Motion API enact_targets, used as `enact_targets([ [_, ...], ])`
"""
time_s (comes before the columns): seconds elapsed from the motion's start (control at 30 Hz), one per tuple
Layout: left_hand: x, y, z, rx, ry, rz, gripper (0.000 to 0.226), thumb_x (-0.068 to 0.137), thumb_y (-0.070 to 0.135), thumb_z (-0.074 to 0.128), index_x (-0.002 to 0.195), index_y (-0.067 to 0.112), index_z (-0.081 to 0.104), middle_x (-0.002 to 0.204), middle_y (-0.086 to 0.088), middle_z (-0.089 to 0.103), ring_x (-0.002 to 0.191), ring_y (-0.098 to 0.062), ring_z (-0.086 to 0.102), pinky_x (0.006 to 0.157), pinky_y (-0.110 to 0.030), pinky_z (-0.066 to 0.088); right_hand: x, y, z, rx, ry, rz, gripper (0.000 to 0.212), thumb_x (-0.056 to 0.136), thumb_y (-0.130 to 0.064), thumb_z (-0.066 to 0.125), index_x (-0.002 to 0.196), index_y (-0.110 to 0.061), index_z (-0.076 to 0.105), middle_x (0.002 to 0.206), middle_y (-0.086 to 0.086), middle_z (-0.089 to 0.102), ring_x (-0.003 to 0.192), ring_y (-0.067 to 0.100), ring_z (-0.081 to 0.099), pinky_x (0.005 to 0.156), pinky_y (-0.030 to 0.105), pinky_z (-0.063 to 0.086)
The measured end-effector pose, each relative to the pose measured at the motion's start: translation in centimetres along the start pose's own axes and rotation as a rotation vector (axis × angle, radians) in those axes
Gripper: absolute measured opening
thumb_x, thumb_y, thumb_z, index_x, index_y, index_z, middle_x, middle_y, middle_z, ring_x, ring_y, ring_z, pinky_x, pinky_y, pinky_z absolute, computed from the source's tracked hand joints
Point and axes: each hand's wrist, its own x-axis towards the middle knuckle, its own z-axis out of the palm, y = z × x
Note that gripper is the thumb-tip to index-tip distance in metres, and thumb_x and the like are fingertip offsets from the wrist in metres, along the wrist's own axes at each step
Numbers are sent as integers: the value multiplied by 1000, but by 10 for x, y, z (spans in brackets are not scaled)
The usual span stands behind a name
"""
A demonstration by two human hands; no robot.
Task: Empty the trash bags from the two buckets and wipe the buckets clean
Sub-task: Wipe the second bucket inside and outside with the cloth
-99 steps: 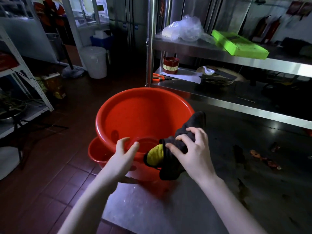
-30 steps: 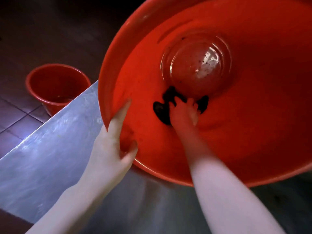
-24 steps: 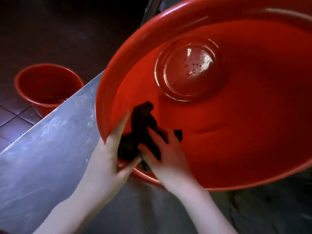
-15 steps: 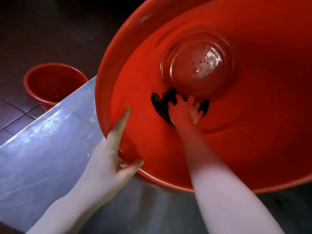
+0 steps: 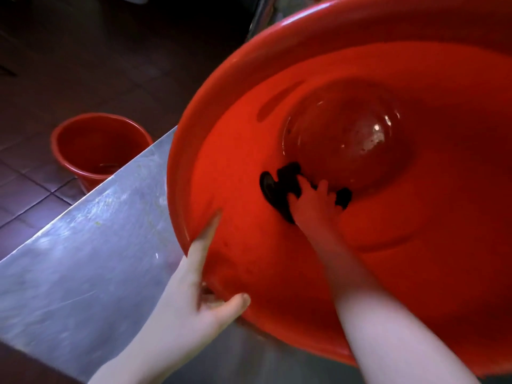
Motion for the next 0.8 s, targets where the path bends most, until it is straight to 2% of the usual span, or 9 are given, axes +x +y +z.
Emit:
enact_targets([
  [0.07, 2, 9, -10, 139, 30, 56, 87, 71, 36, 78, 133, 71, 28, 138, 17, 41, 120, -1, 55, 95, -18, 49, 11, -14, 4, 50, 21, 2, 51, 97, -42, 45, 147, -39, 32, 145, 10, 29, 128, 39, 35, 104, 50, 33],
  [0.13, 12, 22, -26, 412, 136, 204, 77, 71, 51, 69, 138, 62, 33, 144, 11, 27, 129, 18, 31, 104, -3, 28, 12, -23, 5, 53, -3, -53, 50, 99, -40, 43, 147, -39, 30, 147, 9, 27, 130, 38, 33, 105, 52, 34],
  [0.2, 28, 40, -43, 666, 240, 402, 74, 79, 31, 73, 143, 45, 39, 144, 1, 23, 121, 13, 34, 101, -2, 27, 7, -24, 4, 16, -15, -100, 49, 100, -41, 41, 147, -39, 29, 148, 9, 26, 131, 38, 31, 105, 54, 33],
  [0.3, 51, 63, -58, 868, 374, 474, 83, 80, -1, 68, 147, 37, 37, 131, -11, 36, 99, -20, 48, 81, -33, 47, 0, -14, -1, -133, 0, -133, 46, 99, -42, 40, 144, -38, 32, 147, 11, 26, 131, 40, 30, 104, 57, 31],
  [0.37, 55, 58, -60, 875, 390, 401, 91, 77, -9, 64, 147, 41, 35, 130, -11, 44, 88, -24, 50, 71, -32, 42, -2, -5, -7, -221, 11, -115, 44, 98, -42, 41, 142, -38, 37, 145, 12, 29, 130, 39, 30, 103, 58, 30],
  [0.5, 31, 12, -46, 660, 353, 264, 88, 78, -9, 67, 145, 40, 40, 115, -10, 52, 70, -6, 45, 68, -16, 36, 4, 1, -10, -366, 79, -15, 39, 98, -34, 43, 137, -35, 43, 144, 14, 31, 131, 39, 28, 104, 58, 26],
  [0.6, 20, -16, -27, 549, 393, 159, 87, 81, -1, 68, 144, 49, 35, 110, -15, 56, 66, -11, 49, 63, -26, 39, 0, -19, 0, -266, 100, 42, 40, 97, -38, 43, 137, -35, 45, 143, 13, 31, 132, 37, 28, 104, 56, 25],
  [0.7, 19, -26, -13, 504, 395, 154, 86, 84, 3, 66, 142, 54, 30, 121, -14, 55, 69, -21, 55, 63, -30, 42, -39, -41, 3, 42, 43, -95, 52, 94, -46, 46, 144, -39, 36, 140, 11, 32, 131, 35, 32, 105, 51, 32],
  [0.8, 17, -32, -14, 467, 405, 148, 82, 84, 8, 63, 144, 53, 28, 132, -10, 50, 85, -35, 61, 68, -33, 46, -118, -31, -2, 200, -28, -400, 59, 87, -46, 43, 144, -37, 37, 140, 9, 36, 124, 35, 42, 103, 44, 40],
])
